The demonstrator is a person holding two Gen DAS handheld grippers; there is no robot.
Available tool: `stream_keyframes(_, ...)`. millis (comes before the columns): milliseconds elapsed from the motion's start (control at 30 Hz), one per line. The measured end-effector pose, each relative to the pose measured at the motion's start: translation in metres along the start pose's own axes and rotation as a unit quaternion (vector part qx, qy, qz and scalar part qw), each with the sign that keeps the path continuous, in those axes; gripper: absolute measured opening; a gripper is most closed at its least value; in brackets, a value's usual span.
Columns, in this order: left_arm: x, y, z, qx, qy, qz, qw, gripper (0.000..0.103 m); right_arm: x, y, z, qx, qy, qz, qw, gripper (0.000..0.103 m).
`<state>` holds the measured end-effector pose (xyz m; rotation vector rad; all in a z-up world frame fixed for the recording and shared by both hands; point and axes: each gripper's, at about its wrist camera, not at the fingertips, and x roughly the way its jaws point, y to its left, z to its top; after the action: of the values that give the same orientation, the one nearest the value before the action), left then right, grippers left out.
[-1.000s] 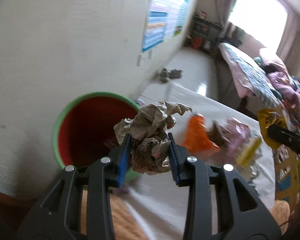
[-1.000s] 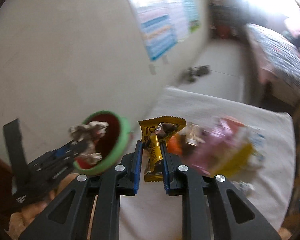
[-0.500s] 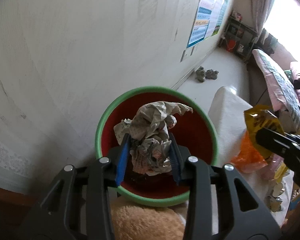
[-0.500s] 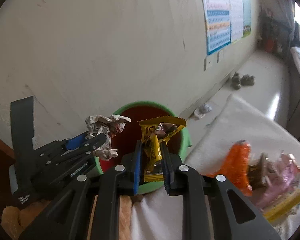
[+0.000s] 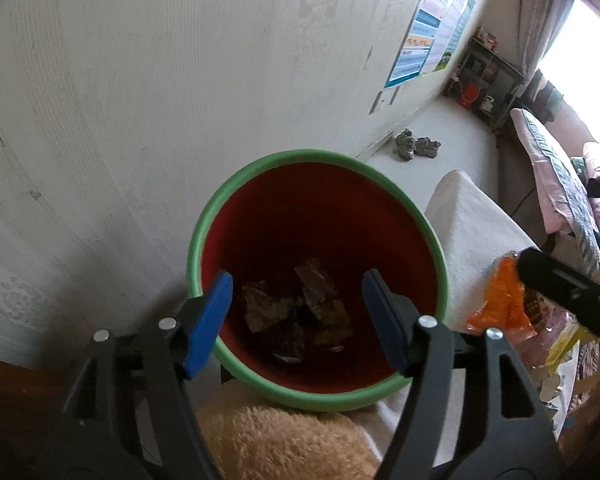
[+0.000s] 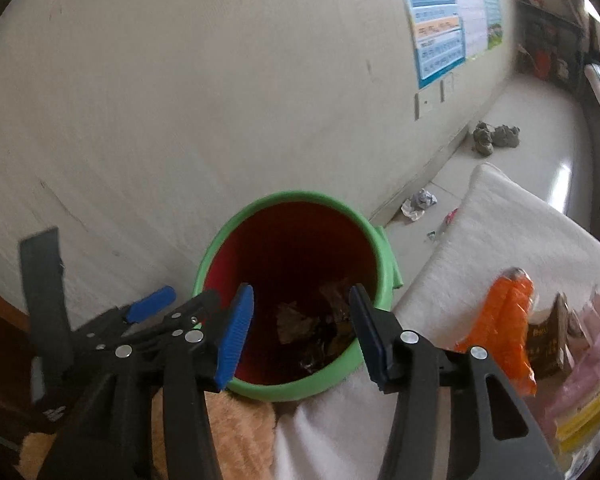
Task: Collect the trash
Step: 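Move both grippers back over the table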
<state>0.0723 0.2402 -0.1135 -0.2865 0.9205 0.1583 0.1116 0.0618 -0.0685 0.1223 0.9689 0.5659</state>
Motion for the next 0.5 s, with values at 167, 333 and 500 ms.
stream_keyframes(167,-0.012,-0.026,-0.004,0.026,0.0,-0.023,0.9994,0.065,-0.047,-0.024,-0.012,0.047,-0.033,-0.003,0.998,0.056)
stream_keyframes(333,-0.024,-0.064,-0.015,0.068,-0.001,-0.047,0.9965,0.065,-0.109,-0.06,-0.035,0.09,-0.069,-0.044,0.993,0.062)
stream_keyframes(500,-0.03,-0.109,-0.032,0.116,0.009,-0.078,0.9902,0.067,-0.165,-0.114,-0.065,0.155,-0.1,-0.117,0.976,0.067)
